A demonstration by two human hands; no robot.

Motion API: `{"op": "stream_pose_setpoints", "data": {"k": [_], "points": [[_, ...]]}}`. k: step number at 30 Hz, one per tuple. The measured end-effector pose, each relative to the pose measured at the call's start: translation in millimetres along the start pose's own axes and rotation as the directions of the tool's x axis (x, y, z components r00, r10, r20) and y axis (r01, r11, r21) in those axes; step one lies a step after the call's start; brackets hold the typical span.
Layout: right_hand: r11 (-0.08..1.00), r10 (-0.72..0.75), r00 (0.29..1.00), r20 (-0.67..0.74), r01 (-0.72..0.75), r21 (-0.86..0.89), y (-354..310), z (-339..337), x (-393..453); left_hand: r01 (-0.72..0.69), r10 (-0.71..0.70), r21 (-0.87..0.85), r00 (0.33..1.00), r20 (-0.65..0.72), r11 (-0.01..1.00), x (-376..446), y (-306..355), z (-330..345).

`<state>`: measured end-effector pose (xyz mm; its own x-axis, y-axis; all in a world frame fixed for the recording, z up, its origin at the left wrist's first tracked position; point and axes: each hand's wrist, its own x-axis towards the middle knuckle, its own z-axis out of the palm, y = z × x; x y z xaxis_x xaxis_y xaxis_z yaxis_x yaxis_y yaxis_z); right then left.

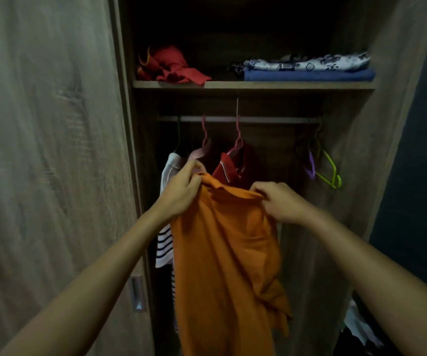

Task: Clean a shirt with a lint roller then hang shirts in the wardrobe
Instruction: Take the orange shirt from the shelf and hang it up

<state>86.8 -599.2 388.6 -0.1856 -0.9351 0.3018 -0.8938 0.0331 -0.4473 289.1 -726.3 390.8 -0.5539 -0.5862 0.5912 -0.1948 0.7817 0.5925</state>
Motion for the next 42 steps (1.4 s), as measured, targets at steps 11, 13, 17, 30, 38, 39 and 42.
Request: {"op": "stream_pose_setpoints", "data": {"k": [11,13,17,30,38,39,42], "points": [[0.925,0.323,0.944,-0.064,-0.330,-0.187,25,-37,15,-0.031,0.040,0.120,0.997,-0.073,0.992,21,-15,-24],[0.916,0.381,0.919,-0.099,-0.361,0.174,27,-37,14,-0.045,0.054,0.102,0.995,-0.084,0.994,26,-12,-23],[0.787,0.423,0.906,-0.020,-0.356,0.504,36,-34,4,-0.226,0.228,0.115,0.974,-0.004,0.967,38,-1,-14],[0.896,0.442,0.696,-0.565,-0.361,0.257,136,-76,75,-0.322,0.318,0.113,0.947,0.053,0.940,151,25,64],[0.845,0.509,0.796,-0.329,-0.389,0.368,171,-73,166,-0.292,0.293,0.165,0.956,0.021,0.942,195,17,84],[0.852,0.493,0.791,-0.362,-0.356,0.384,174,-73,174,-0.285,0.287,0.171,0.958,0.015,0.943,197,14,85],[0.833,0.532,0.700,-0.476,-0.330,0.444,190,-80,196,-0.272,0.274,0.192,0.962,0.019,0.943,204,9,89]]}}
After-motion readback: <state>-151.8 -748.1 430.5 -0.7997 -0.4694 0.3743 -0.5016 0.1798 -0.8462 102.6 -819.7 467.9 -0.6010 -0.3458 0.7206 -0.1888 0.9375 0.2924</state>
